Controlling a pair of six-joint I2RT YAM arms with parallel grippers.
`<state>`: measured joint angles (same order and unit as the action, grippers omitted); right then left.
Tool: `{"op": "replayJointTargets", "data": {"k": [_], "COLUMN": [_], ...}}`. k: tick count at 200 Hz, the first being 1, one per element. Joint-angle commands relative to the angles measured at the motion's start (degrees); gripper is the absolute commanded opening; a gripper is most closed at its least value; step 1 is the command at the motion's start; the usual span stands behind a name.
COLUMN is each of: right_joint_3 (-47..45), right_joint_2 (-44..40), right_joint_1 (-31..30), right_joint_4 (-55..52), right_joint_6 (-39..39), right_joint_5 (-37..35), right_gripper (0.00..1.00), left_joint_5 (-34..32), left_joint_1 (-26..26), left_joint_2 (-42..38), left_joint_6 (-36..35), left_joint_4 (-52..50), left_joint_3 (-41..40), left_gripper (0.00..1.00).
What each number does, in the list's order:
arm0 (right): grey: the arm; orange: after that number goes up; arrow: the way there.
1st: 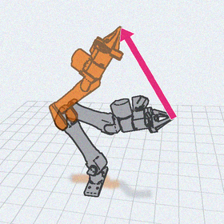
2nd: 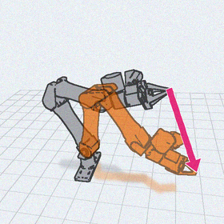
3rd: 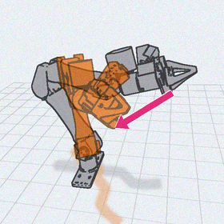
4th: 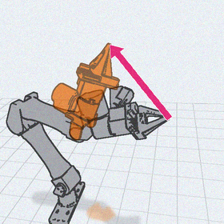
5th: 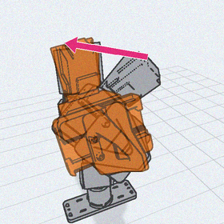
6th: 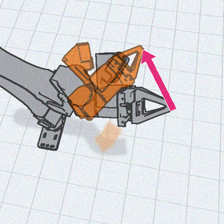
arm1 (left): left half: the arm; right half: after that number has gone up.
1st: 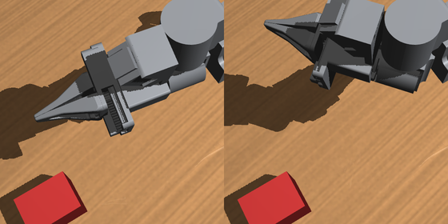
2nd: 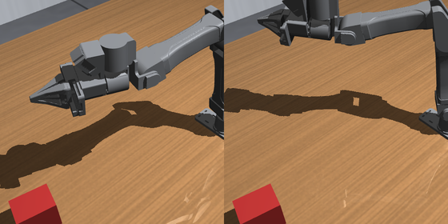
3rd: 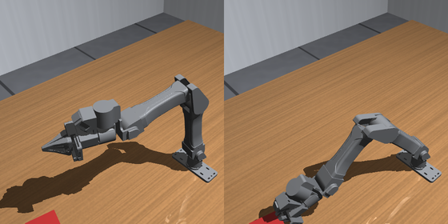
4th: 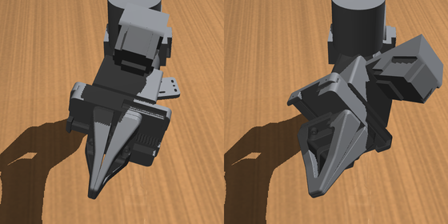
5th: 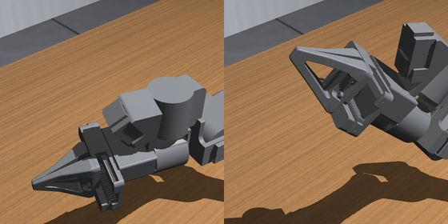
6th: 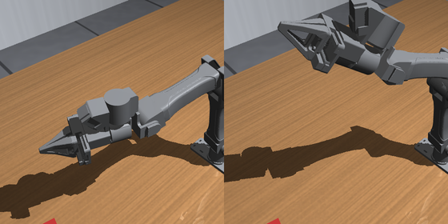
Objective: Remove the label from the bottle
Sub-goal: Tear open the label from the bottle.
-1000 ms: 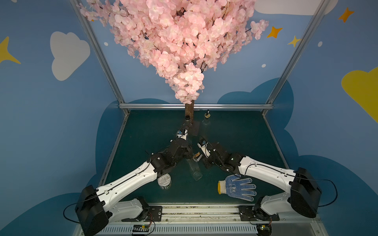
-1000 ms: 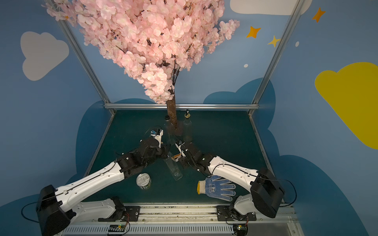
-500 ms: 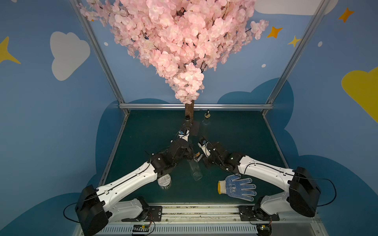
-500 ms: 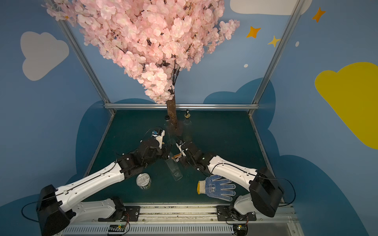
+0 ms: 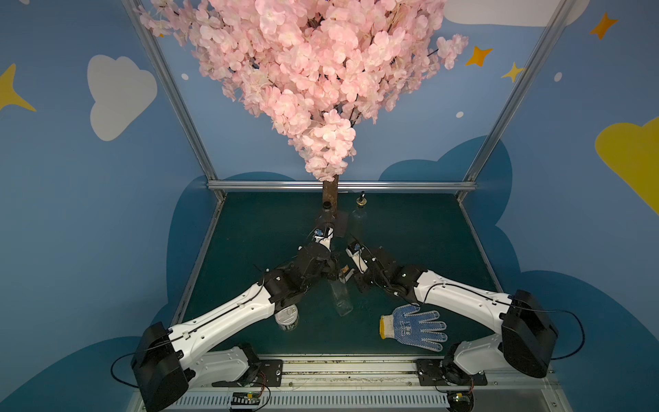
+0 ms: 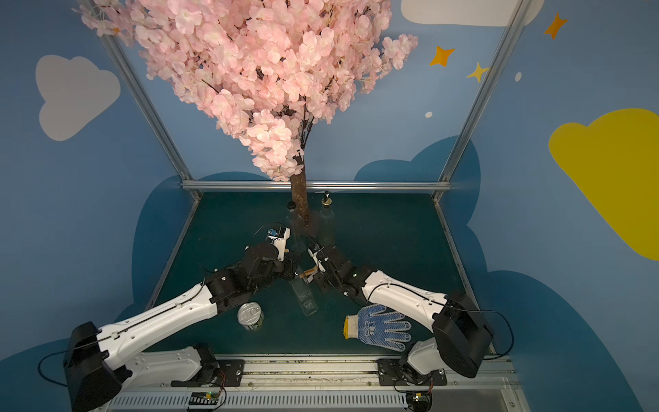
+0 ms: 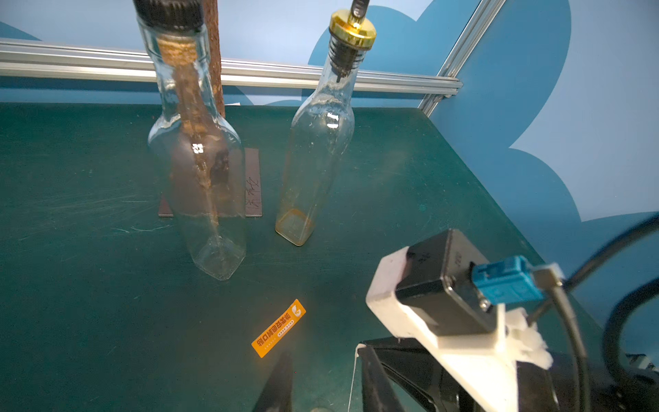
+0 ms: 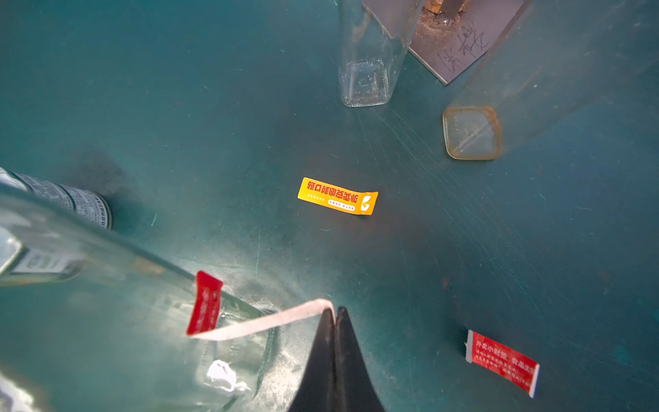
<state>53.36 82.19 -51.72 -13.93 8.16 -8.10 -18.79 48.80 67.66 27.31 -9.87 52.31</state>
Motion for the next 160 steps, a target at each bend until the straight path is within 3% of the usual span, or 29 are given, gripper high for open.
{"op": "replayJointTargets", "data": {"k": [1, 160], "right_joint_3": [0.4, 0.7], "right_joint_2": [1.0, 1.8], "right_joint_1": [0.8, 2.6], "right_joint_4": [0.7, 0.9], "right_joint_6": [0.4, 0.6], "right_joint_5": [-0.2, 0.5], "right_gripper": [0.00, 0.00], "left_joint_5": [0.9, 1.9], "left_joint_1": [0.5, 1.5], "left_joint_2": [-0.4, 1.5], "left_joint_6": [-1.0, -3.4], "left_joint_4": [1.3, 2.1], "left_joint_3": [-0.3, 1.2], "left_gripper": [0.02, 0.02]}}
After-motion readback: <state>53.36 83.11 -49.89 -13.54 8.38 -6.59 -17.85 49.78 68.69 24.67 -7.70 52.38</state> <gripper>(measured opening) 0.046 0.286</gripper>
